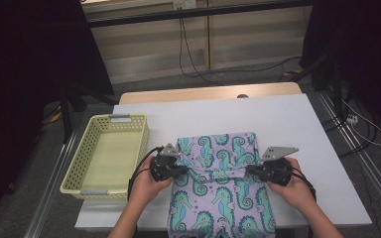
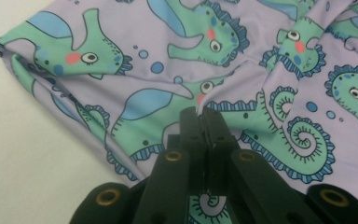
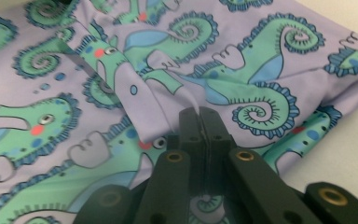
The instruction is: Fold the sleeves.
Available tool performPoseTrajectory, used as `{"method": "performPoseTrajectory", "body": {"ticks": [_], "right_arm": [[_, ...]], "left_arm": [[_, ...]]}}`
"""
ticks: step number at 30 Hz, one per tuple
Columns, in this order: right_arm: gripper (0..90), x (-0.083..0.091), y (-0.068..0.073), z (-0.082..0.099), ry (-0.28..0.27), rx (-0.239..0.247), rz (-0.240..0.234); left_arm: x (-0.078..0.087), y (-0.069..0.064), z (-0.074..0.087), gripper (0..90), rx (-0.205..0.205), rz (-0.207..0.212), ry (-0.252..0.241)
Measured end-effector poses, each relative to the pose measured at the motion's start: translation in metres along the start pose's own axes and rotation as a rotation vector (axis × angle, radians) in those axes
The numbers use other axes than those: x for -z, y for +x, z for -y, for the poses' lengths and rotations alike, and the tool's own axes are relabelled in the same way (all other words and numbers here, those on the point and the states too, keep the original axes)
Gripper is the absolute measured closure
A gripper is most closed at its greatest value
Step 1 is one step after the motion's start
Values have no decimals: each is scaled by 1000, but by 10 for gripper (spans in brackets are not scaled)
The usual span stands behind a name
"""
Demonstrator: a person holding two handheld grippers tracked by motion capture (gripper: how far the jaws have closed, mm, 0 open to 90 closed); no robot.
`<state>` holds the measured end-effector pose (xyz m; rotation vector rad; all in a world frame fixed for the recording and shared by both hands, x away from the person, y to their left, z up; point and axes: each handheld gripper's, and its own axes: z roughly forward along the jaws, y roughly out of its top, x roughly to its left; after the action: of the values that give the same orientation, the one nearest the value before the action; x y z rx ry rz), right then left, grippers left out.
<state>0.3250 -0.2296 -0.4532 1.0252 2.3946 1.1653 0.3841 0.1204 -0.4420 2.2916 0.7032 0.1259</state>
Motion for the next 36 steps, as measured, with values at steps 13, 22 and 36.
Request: {"method": "performPoseTrajectory", "body": {"ticks": [13,22,36], "right_arm": [[899,14,3,4,-40,-18,-28],[899,20,8,4,-55,-15,-48],[899,28,14,0,-52,8,-57]], "left_arm": [[7,-7,4,891,61,55,-13],[17,-6,9,891,73,65,-58],[21,-12,13,891,51,82,-59]]}}
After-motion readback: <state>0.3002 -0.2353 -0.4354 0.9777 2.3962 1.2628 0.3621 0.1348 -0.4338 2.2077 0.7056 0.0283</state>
